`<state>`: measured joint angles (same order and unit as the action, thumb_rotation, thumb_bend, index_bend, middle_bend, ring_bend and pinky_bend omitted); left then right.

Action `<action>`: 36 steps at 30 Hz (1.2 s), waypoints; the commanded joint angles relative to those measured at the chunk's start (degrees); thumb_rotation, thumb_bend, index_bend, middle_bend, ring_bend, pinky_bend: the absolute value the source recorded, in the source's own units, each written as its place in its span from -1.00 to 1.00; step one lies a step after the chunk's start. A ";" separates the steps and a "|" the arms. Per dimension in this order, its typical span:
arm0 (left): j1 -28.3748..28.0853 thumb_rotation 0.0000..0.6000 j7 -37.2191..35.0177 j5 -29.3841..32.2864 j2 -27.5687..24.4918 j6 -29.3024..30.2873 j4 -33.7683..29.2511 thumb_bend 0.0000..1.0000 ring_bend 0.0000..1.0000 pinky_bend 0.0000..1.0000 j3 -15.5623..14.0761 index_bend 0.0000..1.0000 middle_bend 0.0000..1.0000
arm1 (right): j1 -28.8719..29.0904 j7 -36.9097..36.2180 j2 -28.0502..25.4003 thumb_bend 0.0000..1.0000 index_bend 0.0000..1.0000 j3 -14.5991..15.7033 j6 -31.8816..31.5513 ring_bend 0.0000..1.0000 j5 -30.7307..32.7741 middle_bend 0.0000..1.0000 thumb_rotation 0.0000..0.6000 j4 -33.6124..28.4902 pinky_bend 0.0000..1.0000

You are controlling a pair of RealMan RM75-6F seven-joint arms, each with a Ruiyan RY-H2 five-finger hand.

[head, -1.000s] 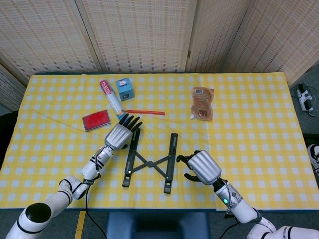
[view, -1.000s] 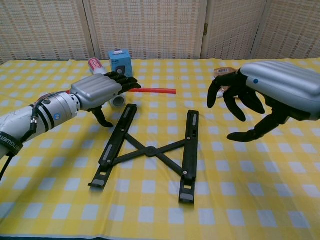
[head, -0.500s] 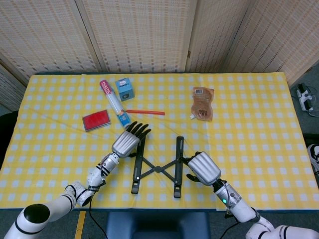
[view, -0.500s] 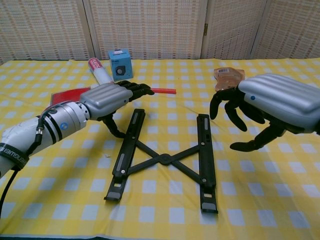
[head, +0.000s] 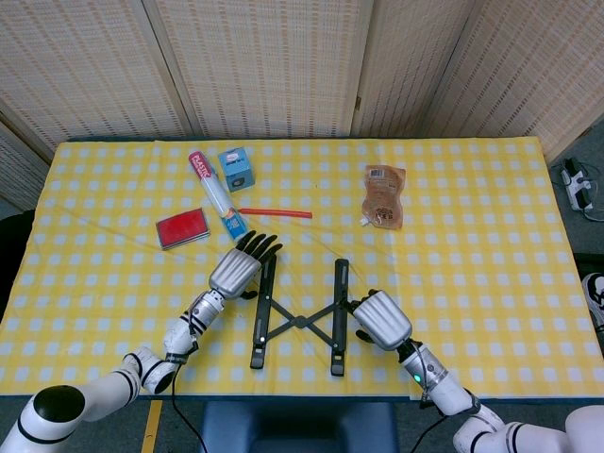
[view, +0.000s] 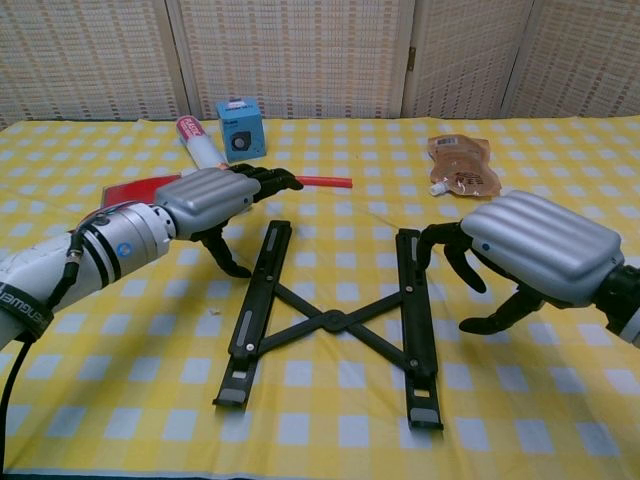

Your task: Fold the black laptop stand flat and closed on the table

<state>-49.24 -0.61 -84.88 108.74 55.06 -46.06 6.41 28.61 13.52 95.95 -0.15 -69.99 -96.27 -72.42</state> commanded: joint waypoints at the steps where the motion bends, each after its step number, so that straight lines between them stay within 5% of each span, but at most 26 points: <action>1: 0.10 1.00 0.03 0.15 -0.15 -0.03 -0.25 -0.73 -1.00 -1.00 -0.05 -0.97 -0.91 | 0.42 -0.79 2.01 -0.75 -0.17 0.09 -0.21 0.60 -0.46 0.46 1.00 2.89 0.37; 36: 0.46 1.00 -1.57 0.26 -1.72 -0.70 -4.77 -0.73 -1.00 -1.00 -1.00 -0.97 -0.91 | 4.26 0.66 11.92 -0.75 -0.17 -0.49 -0.57 0.61 -2.00 0.48 1.00 13.80 0.37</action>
<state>-48.77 -2.12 -84.50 107.10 54.31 -50.56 5.50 32.70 13.96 107.65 -0.46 -70.60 -98.35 -58.59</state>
